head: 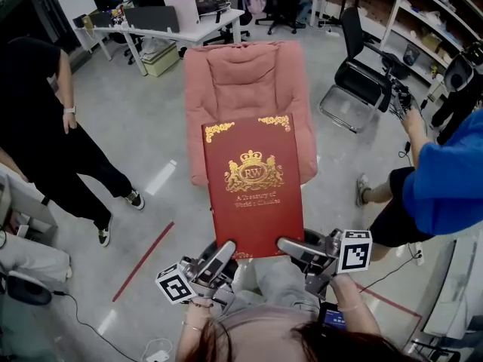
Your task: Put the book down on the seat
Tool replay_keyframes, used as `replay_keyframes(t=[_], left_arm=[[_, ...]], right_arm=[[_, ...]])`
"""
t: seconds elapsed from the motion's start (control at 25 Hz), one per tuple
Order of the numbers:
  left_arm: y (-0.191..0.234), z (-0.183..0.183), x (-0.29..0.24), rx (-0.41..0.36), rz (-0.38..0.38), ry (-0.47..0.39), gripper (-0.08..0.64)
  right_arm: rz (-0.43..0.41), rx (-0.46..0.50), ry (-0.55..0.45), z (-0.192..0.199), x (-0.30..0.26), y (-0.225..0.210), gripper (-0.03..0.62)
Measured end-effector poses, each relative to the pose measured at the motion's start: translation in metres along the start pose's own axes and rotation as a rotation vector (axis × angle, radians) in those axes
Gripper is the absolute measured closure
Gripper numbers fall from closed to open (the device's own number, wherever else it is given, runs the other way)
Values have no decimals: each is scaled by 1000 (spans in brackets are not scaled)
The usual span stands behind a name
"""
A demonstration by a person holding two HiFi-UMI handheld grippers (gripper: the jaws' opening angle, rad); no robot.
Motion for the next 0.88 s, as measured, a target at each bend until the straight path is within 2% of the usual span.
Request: replay_keyframes(t=[0.16, 0.44, 0.68, 0.88], left_arm=[[18, 0, -5, 7, -2, 8, 301], [21, -6, -8, 24, 1, 30, 302], [74, -35, -85, 29, -39, 17, 302], [97, -44, -107, 41, -60, 8, 301]], right_arm=[[6, 0, 0, -4, -2, -17, 334], [28, -15, -7, -5, -6, -17, 334], [23, -51, 23, -86, -10, -82, 334], [20, -64, 39, -111, -15, -108, 334]])
Point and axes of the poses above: the fingertips, and each gripper's own axes: x backward along the fingers, y to its left, z out of its underside, the point moved 4 cm from there along x, backward along the fingers, and after that the axes turned 2 degrees about y, right-handed, at the moved point
